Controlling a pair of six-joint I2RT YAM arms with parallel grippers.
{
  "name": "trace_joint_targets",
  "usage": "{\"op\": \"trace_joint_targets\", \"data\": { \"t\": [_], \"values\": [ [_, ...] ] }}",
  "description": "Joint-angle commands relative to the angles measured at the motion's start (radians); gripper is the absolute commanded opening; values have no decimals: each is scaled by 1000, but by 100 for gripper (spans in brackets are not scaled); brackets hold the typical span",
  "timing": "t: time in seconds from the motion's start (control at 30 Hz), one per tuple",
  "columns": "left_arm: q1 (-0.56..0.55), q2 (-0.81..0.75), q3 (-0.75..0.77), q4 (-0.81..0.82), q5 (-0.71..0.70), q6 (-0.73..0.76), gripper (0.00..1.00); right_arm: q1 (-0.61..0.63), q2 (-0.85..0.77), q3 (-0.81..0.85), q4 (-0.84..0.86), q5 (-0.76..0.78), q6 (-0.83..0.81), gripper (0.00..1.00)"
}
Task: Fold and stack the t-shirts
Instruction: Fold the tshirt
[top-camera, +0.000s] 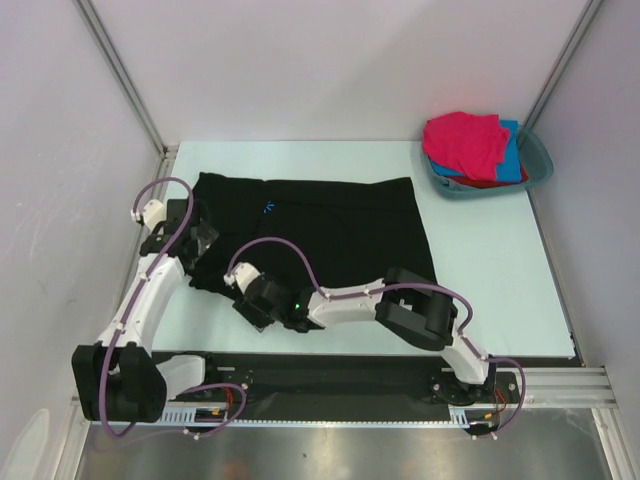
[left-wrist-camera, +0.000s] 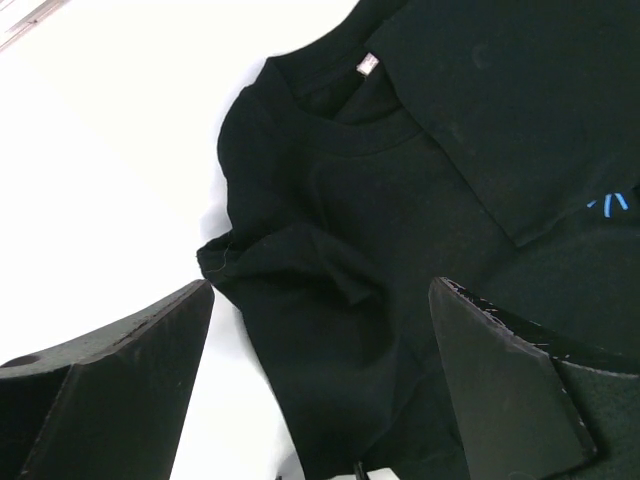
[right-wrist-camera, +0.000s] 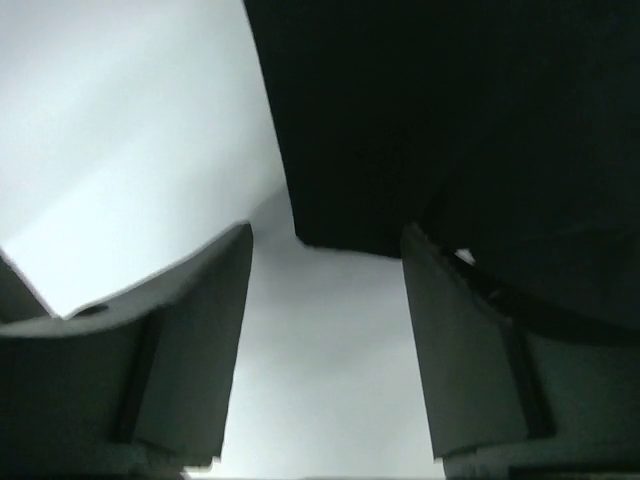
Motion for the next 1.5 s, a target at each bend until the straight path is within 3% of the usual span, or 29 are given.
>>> {"op": "trace_joint_targets", "data": {
  "t": [0.0,0.3,0.83,1.47],
  "values": [
    [10,-43,2,24,8,25,96,30,-40,-62,-71,241,-244,65],
    [17,-73,-5,26,13,34,96,65,7,28,-92,280,-396,64],
    [20,-87,-14,41,31,35,97,190,-111,53,-166,49,-490,65],
    [64,-121,-29,40,24,25,98,102,139,182,-124,58,-507,63]
  ]
}}
